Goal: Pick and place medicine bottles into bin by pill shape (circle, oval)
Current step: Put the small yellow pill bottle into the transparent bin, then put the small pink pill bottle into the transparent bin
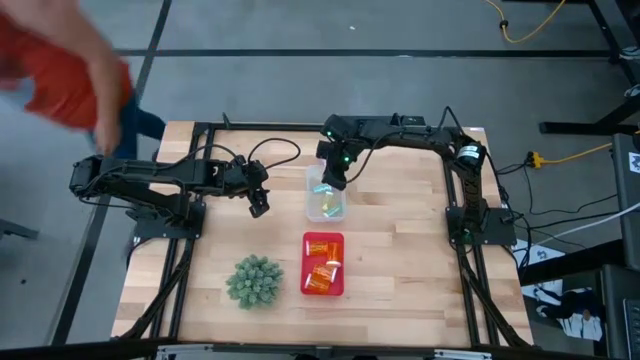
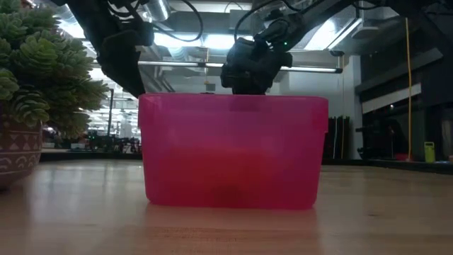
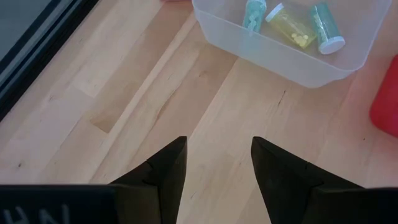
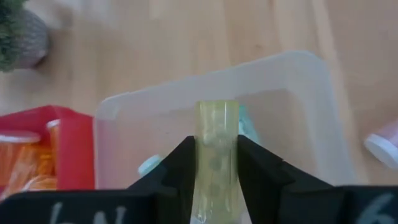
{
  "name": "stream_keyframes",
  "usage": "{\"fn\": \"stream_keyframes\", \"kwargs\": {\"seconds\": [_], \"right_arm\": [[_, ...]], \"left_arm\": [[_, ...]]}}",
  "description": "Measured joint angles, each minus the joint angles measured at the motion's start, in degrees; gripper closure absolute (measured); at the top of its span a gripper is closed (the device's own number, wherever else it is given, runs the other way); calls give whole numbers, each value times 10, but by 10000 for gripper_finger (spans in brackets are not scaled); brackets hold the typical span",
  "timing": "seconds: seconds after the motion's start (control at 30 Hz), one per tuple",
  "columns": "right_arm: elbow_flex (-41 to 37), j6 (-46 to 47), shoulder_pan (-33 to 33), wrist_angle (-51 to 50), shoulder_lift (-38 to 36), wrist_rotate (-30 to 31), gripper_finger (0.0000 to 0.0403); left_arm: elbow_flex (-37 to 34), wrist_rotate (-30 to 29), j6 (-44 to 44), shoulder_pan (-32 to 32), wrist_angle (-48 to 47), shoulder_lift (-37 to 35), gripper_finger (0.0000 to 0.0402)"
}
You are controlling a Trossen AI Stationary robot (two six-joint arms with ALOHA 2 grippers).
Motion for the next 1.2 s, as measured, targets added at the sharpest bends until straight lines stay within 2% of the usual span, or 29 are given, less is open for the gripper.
{"fn": "stream_keyframes", "kwargs": {"seconds": [0.2,0.37,0.5,0.7,0.77,0.97,1.2], "right_arm": [[0,16,1,0,0,61,253],[0,15,0,0,0,65,217],[0,17,0,21,0,81,203],[0,65,-6,88,0,219,201],[0,74,-9,105,0,247,201],[0,104,-33,137,1,221,201],[0,136,-65,139,15,220,201]], "left_arm": [[0,0,0,0,0,0,228],[0,0,0,0,0,0,228],[0,0,0,0,0,0,228],[0,0,0,0,0,0,228],[0,0,0,0,0,0,228],[0,0,0,0,0,0,228],[0,0,0,0,0,0,228]]}}
